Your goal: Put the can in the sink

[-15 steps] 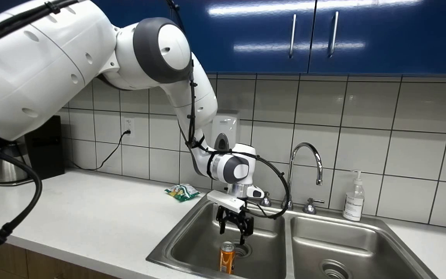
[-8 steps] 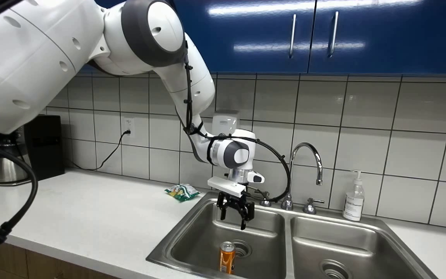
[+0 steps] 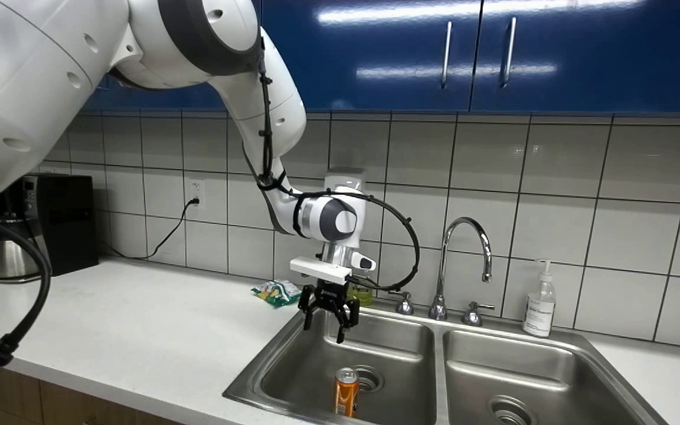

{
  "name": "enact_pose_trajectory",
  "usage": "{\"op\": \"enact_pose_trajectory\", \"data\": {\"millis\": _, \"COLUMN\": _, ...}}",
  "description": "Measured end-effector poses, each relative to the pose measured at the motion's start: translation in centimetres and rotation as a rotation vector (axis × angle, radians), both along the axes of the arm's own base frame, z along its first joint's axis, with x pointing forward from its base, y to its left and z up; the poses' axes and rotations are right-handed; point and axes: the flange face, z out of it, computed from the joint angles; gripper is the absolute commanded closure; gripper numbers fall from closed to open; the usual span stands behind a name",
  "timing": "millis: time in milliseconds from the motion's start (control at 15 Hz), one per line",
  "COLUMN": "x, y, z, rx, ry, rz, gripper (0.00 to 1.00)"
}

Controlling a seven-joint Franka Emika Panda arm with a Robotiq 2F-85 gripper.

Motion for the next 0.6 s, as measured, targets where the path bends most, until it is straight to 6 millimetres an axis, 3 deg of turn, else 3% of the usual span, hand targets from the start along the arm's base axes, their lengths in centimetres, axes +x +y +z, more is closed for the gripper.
{"op": "enact_pose_trajectory", "data": {"millis": 267, "x": -2.7, "y": 2.6, "z": 0.6, "rx": 0.029, "ry": 0.054, "rz": 0.032, "gripper": 0.0}}
{"op": "enact_pose_trajectory", "data": {"millis": 600, "x": -8.0, "y": 5.4, "z": 1.3, "rx": 0.069, "ry": 0.13, "rz": 0.072, "gripper": 0.0}}
